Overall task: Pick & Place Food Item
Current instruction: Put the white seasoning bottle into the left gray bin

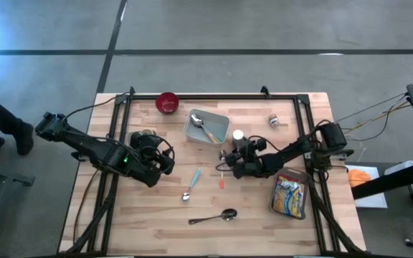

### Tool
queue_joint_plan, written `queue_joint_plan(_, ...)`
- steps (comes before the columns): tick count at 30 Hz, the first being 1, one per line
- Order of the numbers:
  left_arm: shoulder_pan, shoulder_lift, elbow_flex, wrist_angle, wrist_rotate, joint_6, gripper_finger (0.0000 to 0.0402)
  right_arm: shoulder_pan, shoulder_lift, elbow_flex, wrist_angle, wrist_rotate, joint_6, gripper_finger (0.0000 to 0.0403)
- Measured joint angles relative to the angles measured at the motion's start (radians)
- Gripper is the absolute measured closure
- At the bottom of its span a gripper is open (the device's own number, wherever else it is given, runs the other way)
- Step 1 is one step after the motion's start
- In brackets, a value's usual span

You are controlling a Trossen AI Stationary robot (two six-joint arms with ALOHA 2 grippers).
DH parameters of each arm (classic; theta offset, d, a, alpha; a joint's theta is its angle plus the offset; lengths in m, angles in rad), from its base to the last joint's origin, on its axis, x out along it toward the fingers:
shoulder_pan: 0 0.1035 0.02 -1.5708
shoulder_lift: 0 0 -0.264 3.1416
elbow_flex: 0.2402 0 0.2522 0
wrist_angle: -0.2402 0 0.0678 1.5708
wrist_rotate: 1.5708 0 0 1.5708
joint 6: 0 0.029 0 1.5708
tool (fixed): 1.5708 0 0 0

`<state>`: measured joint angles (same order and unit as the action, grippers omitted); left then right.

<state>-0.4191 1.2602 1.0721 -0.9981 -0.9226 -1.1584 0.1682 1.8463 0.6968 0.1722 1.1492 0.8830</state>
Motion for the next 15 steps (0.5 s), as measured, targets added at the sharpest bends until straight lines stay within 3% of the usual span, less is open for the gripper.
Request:
queue_joint_plan(6, 0.000, 0.000, 0.000, 0.003, 0.000, 0.000, 0.0159, 0.039, -0.052, 0.000, -0.004, -0.098, -0.126, 0.0207)
queue_joint_plan(15, 0.002, 0.000, 0.000, 0.038, 0.002, 0.121, 0.0159, 0.092, -0.197, -0.003, -0.004, -0.405, -0.391, 0.0207)
